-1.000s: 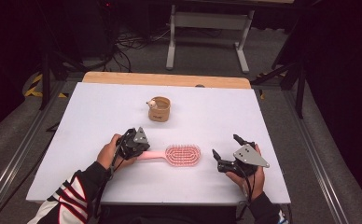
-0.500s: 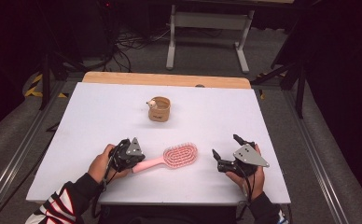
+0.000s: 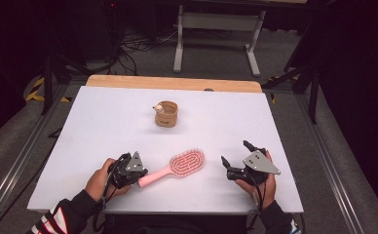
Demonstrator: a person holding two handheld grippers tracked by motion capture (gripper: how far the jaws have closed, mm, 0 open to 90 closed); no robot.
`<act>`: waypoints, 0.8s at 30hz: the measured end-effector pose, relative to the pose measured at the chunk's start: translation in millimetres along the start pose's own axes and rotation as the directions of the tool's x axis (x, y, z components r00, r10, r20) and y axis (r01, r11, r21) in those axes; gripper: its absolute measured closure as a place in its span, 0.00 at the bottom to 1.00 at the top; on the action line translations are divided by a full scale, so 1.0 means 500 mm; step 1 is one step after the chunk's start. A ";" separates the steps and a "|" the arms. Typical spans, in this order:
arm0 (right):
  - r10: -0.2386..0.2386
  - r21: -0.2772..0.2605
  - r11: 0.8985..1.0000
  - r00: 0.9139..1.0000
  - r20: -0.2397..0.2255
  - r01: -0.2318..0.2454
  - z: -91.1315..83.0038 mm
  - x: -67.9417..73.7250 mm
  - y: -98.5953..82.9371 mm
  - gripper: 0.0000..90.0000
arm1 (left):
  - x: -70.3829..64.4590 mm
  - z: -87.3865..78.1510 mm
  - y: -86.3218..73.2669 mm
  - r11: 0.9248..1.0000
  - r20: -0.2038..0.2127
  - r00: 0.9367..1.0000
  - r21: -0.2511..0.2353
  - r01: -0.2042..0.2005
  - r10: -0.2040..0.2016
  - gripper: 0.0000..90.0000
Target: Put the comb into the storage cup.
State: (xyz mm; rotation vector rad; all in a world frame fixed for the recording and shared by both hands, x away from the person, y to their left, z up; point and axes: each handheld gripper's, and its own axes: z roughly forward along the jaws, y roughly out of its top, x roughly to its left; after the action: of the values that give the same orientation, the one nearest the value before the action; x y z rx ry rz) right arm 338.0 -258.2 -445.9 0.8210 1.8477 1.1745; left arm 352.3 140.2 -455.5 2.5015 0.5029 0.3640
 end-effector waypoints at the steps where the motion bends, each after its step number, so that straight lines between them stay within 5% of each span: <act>1: -0.002 0.000 1.000 1.000 -0.001 0.002 0.000 0.000 0.000 0.11 | -0.006 -0.002 -0.002 1.000 0.001 1.000 0.002 -0.002 0.002 1.00; 18: -0.003 0.004 1.000 1.000 -0.003 0.003 0.000 0.000 -0.001 0.11 | -0.025 -0.016 -0.012 1.000 0.038 0.999 0.000 -0.017 0.016 0.98; 24: -0.003 -0.002 1.000 1.000 0.004 0.003 -0.002 -0.002 0.000 0.11 | -0.006 -0.041 -0.021 0.999 0.031 0.999 -0.043 0.027 -0.025 0.92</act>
State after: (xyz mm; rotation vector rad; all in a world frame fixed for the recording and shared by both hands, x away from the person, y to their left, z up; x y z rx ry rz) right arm 337.6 -259.3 -445.2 0.8186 1.8436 1.1719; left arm 339.4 156.9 -445.2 2.4527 0.5094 0.3224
